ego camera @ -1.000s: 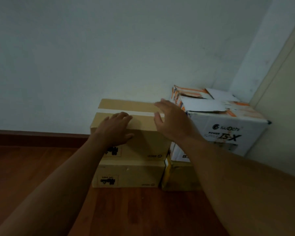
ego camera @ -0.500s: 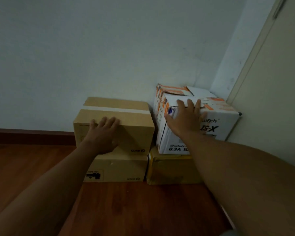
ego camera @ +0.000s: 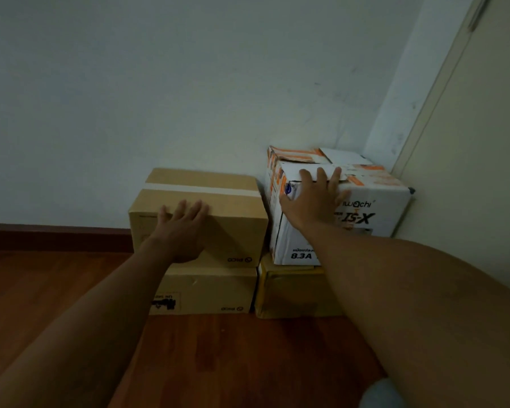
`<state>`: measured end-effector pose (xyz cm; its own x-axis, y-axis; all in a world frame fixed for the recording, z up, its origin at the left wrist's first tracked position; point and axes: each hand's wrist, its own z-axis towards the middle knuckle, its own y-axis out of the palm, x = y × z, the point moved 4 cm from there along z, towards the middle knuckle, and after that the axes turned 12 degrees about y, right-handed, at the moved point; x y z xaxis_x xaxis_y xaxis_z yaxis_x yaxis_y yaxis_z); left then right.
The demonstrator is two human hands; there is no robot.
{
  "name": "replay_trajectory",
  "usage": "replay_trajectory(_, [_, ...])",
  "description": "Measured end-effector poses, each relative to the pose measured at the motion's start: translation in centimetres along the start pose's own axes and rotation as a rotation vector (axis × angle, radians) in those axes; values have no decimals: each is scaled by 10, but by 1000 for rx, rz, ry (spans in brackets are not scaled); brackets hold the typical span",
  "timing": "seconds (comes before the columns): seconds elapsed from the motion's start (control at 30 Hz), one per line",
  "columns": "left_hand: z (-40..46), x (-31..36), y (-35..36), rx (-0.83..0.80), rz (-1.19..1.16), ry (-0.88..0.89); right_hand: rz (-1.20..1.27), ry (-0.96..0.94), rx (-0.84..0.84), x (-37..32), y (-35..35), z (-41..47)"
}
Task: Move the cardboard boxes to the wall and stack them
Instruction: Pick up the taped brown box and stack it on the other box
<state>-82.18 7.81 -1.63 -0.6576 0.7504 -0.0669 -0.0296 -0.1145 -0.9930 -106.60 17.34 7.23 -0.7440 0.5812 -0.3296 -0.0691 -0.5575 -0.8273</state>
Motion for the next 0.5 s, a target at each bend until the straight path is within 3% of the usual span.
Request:
replay_trajectory(0.17, [1, 1, -4, 15, -10, 3, -73, -69, 67, -7, -4, -1])
replay_trajectory(0.3, [-2, -1, -13, 87, -6, 28, 97, -232, 128, -48, 0, -8])
replay_trajectory(0.5, [-14, -23, -38, 246, -135, -30, 202, -290, 236, -89, 13, -23])
